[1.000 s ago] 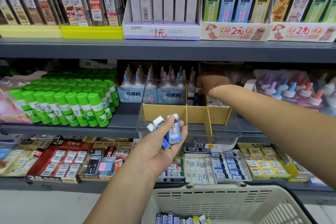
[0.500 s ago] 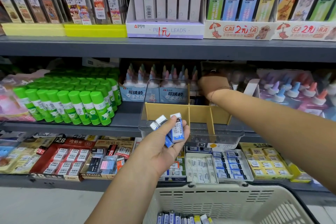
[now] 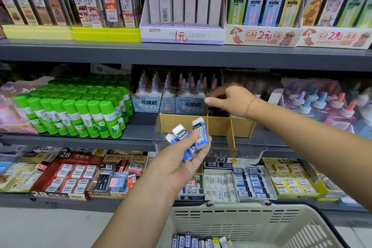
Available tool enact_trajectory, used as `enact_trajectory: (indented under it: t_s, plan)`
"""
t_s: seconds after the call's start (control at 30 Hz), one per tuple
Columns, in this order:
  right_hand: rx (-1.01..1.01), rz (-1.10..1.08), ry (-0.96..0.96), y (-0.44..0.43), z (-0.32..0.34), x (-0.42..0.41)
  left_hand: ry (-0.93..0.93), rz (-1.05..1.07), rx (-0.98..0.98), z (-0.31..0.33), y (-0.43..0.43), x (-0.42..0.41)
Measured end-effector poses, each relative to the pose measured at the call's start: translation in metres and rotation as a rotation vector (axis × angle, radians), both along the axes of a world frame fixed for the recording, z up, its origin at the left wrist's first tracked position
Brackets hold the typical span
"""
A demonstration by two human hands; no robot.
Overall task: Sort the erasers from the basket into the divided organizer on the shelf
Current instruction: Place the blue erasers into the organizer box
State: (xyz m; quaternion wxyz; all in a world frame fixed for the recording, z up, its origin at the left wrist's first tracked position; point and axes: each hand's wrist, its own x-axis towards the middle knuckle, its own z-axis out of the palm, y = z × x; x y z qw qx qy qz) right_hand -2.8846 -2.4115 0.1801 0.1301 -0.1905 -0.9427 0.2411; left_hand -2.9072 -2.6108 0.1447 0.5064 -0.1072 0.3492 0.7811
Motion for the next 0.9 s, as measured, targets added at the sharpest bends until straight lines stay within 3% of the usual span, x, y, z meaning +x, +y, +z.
enact_trajectory:
  t_s: [0.07, 0.13, 0.33, 0.47, 0.57, 0.77, 0.9]
  plan:
    - [-0.486, 0.147, -0.061, -0.023, 0.002, 0.014, 0.031, 0.019, -0.030, -0.002, 0.001, -0.001]
    - [-0.666, 0.193, -0.138, -0.030, -0.001, 0.020, 0.071, 0.024, -0.071, -0.004, 0.002, -0.001]
    - [-0.794, 0.176, -0.285, -0.014, 0.003, 0.018, 0.109, 0.033, -0.116, -0.007, 0.004, 0.002]
    - [-0.822, -0.041, -0.091, 0.015, 0.021, 0.016, 0.049, 0.034, -0.028, -0.005, 0.000, -0.001]
    - [-0.557, -0.135, -0.029, 0.034, 0.031, 0.013, 0.063, 0.045, -0.041, -0.004, 0.001, 0.000]
    - [0.144, -0.164, -0.223, 0.030, 0.001, -0.014, 0.052, 0.042, -0.030, -0.002, 0.002, 0.001]
    - [0.305, -0.152, -0.202, 0.027, -0.016, -0.027, 0.044, 0.048, -0.029, -0.001, 0.001, 0.002]
